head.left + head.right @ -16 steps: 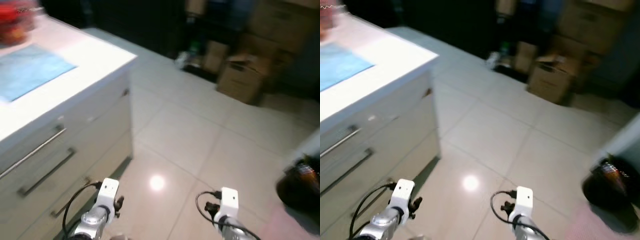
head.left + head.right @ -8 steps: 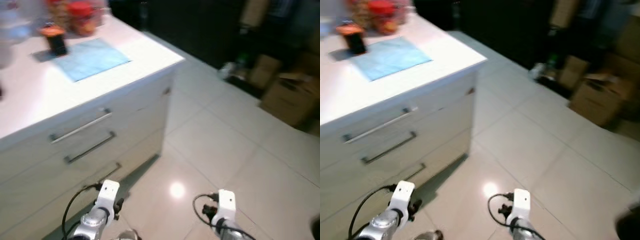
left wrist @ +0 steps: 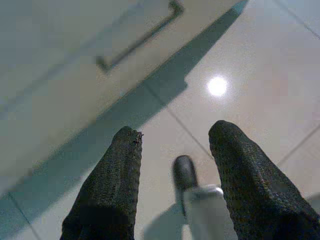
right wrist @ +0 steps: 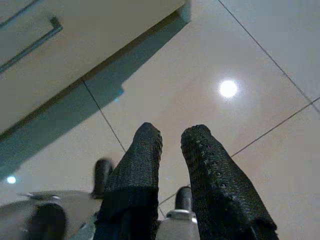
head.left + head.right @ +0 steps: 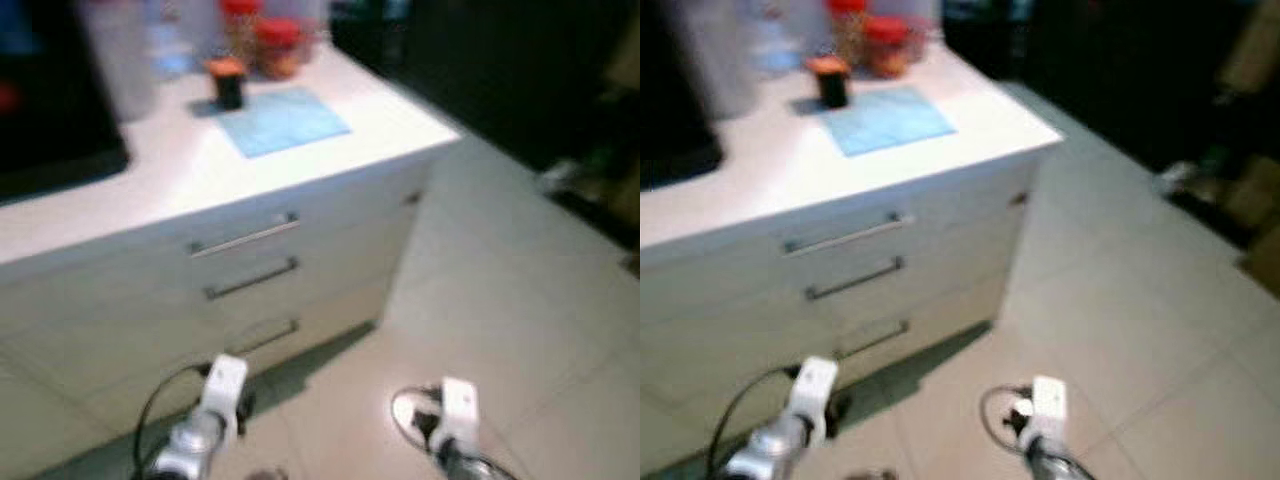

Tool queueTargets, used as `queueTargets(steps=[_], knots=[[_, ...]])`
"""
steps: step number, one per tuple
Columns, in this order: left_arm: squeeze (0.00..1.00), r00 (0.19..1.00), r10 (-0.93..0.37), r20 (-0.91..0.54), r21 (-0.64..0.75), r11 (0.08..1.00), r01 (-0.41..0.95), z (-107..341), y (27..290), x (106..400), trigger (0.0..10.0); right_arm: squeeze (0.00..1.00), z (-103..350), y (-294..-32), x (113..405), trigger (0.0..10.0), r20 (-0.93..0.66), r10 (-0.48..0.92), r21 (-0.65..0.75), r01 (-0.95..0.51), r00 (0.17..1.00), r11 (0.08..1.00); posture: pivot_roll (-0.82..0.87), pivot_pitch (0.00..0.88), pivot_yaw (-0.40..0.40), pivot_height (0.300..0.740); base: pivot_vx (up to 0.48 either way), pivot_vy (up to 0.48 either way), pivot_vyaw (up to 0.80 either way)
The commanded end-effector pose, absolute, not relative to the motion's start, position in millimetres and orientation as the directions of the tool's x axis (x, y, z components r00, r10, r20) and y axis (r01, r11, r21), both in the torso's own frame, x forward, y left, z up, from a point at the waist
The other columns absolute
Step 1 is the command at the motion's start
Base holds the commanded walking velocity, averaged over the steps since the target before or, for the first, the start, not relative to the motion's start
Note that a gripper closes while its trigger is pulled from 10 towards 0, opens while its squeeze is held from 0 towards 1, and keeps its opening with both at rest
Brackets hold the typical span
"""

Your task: Kitchen organization

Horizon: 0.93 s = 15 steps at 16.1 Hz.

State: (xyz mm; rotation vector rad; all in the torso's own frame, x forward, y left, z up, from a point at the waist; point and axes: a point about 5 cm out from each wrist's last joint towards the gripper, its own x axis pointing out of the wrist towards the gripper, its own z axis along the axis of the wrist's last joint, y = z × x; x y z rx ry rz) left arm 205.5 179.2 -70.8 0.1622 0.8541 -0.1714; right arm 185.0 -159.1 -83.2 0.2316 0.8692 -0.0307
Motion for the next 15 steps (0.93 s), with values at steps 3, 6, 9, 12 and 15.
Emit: queueTargets(steps=[3,6,9,12,15], knots=[[0.0,0.649,-0.066,-0.758,0.088,0.975,0.202,-68.9,183.3,208.6,10.0,0.0,-81.8,-156.9,187.7,10.0,-0.752,0.073,0.19,0.11,0.655,0.975,-0.04,0.0,-0.062,0.74,0.0,0.0,0.8],[0.0,0.65,-0.063,-0.757,0.084,0.977,0.193,-69.3,181.8,208.4,10.0,0.0,-81.8,-157.6,187.5,10.0,-0.752,0.075,0.19,0.107,0.655,0.976,-0.04,0.0,-0.066,0.74,0.0,0.0,0.8],[0.0,0.652,-0.061,-0.756,0.083,0.979,0.188,-69.2,181.0,208.8,10.0,0.0,-82.3,-157.4,186.8,10.0,-0.756,0.078,0.189,0.103,0.649,0.977,-0.04,0.0,-0.07,0.74,0.0,0.0,0.8],[0.0,0.651,-0.057,-0.757,0.083,0.98,0.182,-69.6,181.6,208.0,10.0,0.0,-82.1,-158.3,187.1,10.0,-0.754,0.077,0.196,0.111,0.652,0.974,-0.04,0.0,-0.073,0.74,0.0,0.0,0.8],[0.0,0.65,-0.051,-0.759,0.077,0.983,0.167,-70.0,181.6,207.6,10.0,0.0,-81.9,-159.9,187.3,10.0,-0.752,0.068,0.211,0.141,0.655,0.967,-0.04,0.0,-0.074,0.74,0.0,0.0,0.0]])
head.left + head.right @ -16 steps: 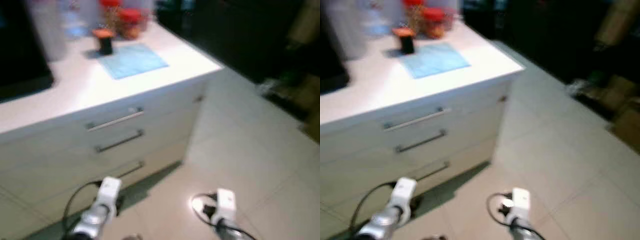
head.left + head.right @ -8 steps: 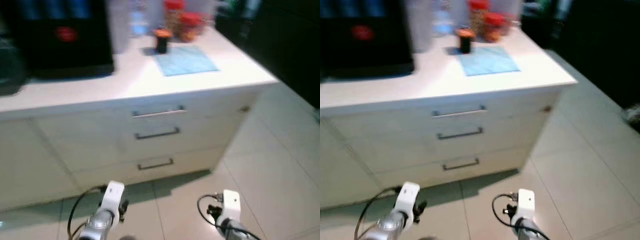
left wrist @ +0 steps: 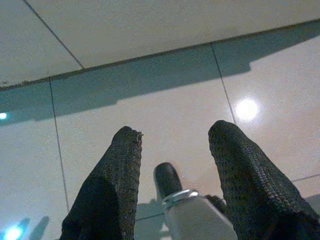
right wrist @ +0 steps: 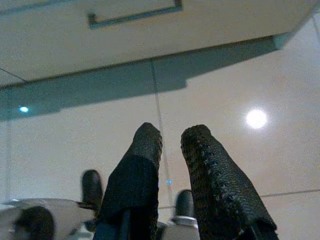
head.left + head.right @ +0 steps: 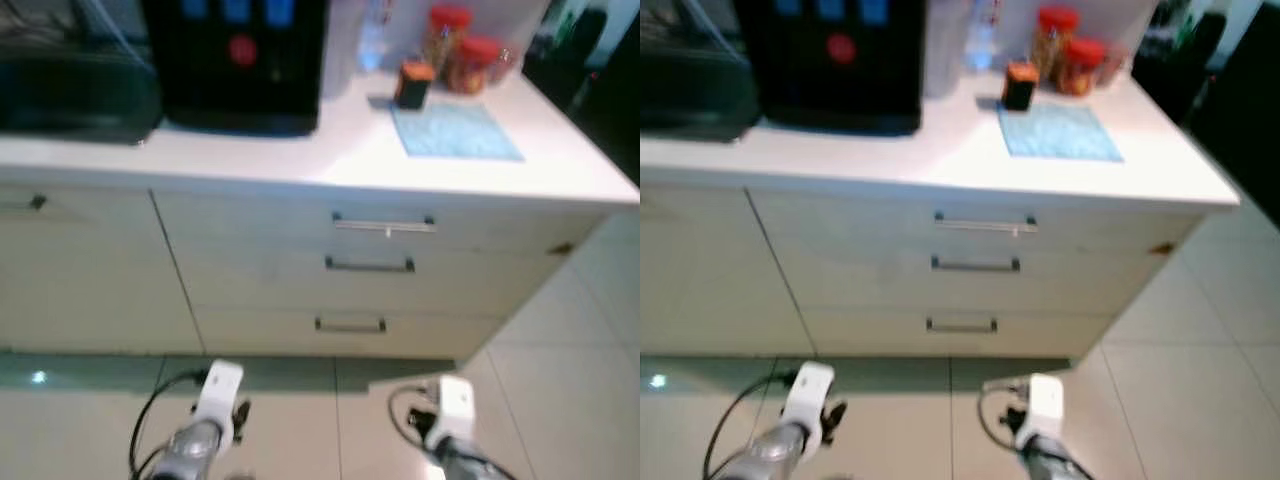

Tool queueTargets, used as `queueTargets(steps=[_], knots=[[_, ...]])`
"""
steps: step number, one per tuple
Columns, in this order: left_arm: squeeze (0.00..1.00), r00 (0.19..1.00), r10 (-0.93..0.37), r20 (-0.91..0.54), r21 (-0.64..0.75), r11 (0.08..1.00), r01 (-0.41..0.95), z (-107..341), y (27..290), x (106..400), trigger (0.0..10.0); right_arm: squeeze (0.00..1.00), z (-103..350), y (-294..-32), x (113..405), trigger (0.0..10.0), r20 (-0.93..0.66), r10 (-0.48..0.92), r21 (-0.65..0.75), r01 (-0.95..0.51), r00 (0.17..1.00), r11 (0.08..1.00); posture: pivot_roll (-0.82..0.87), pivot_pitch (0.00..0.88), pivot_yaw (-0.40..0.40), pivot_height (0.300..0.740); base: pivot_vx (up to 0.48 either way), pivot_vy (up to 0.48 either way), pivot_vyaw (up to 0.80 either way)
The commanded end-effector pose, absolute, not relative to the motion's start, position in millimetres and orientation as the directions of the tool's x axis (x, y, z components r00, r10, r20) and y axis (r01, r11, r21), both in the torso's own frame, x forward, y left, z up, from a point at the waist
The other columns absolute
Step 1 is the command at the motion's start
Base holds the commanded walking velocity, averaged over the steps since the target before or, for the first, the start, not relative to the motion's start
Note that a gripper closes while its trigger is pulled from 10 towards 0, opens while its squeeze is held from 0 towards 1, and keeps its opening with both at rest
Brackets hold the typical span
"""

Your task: Kitchen organization

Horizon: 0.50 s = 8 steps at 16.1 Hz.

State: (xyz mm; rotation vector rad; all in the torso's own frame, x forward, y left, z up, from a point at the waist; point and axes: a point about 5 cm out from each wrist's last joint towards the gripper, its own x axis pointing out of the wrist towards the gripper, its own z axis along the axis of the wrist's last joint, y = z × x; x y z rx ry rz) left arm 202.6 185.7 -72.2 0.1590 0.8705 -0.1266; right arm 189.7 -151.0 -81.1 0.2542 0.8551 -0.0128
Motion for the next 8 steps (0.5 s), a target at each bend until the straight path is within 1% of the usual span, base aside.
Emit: queueTargets(steps=[1,2,8], knots=[[0.0,0.648,-0.047,-0.76,0.073,0.985,0.157,-70.1,181.9,207.5,10.0,0.0,-82.1,-160.2,186.9,10.0,-0.752,0.068,0.213,0.145,0.656,0.966,-0.04,0.0,-0.074,0.74,0.0,0.0,0.0],[0.0,0.645,-0.042,-0.763,0.073,0.986,0.151,-70.5,183.2,206.5,10.0,0.0,-82.1,-160.6,186.7,10.0,-0.752,0.067,0.215,0.147,0.656,0.965,-0.04,0.0,-0.078,0.74,0.0,0.334,0.0],[0.0,0.632,-0.031,-0.775,0.079,0.986,0.145,-72.5,185.8,203.0,10.0,0.0,-82.4,-161.5,186.1,10.0,-0.752,0.067,0.217,0.15,0.656,0.965,-0.03,0.0,-0.081,0.74,0.0,0.48,0.0]])
